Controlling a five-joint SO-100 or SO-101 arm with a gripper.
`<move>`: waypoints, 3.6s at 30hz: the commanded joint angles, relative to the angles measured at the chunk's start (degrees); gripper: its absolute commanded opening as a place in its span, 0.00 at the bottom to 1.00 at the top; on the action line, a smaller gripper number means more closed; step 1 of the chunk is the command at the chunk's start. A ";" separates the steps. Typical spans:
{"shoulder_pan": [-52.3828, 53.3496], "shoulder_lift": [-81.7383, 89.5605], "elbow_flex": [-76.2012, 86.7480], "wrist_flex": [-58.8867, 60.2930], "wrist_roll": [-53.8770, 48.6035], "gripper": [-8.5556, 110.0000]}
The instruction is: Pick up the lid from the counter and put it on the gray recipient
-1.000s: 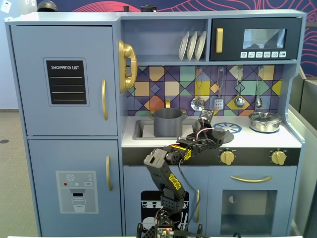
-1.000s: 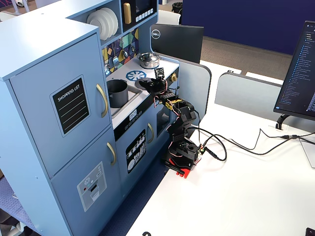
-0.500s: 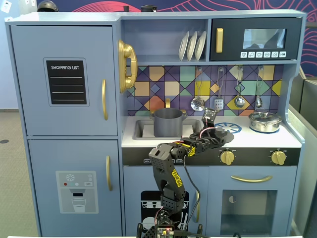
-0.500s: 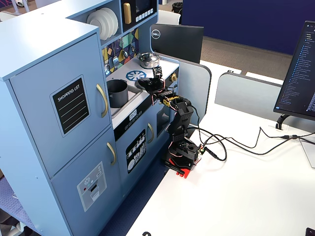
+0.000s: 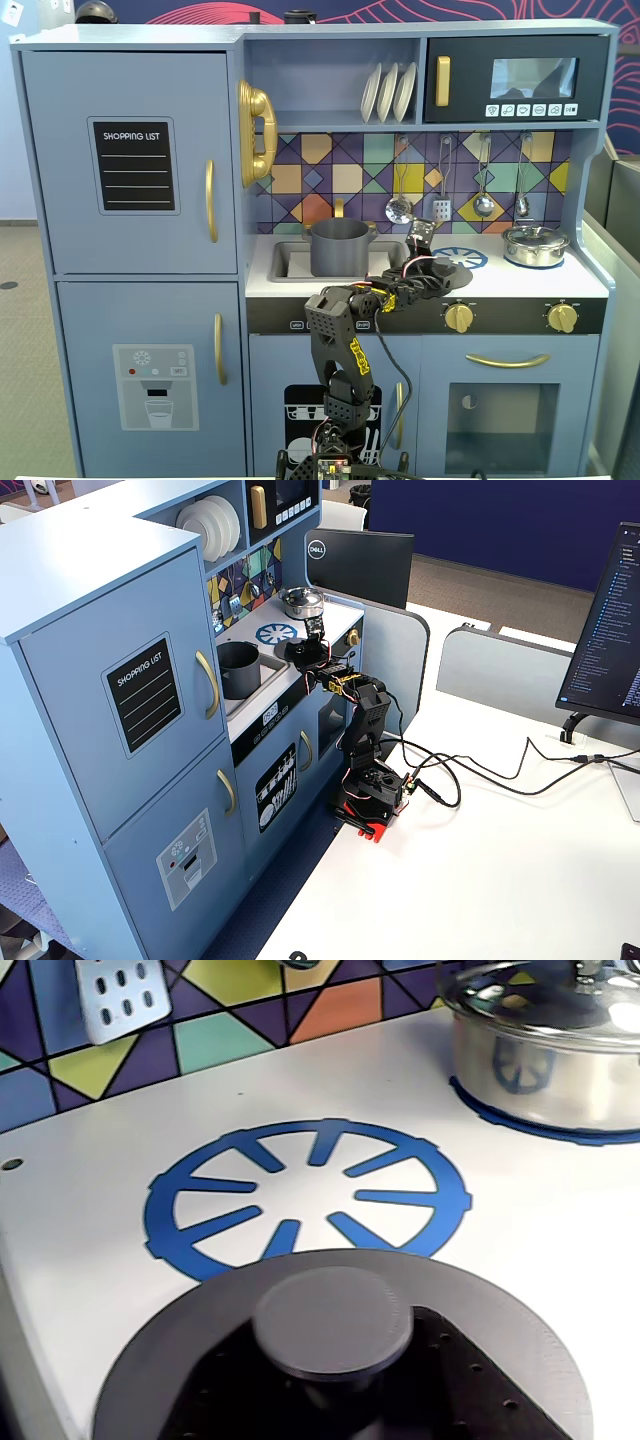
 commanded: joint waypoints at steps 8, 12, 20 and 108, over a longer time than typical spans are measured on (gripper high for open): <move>-2.37 0.79 -13.18 2.11 -0.62 0.07; -2.72 2.37 -20.39 6.33 -0.62 0.07; -7.56 11.16 -28.04 19.16 2.11 0.07; -32.87 39.90 -12.22 56.34 -1.58 0.19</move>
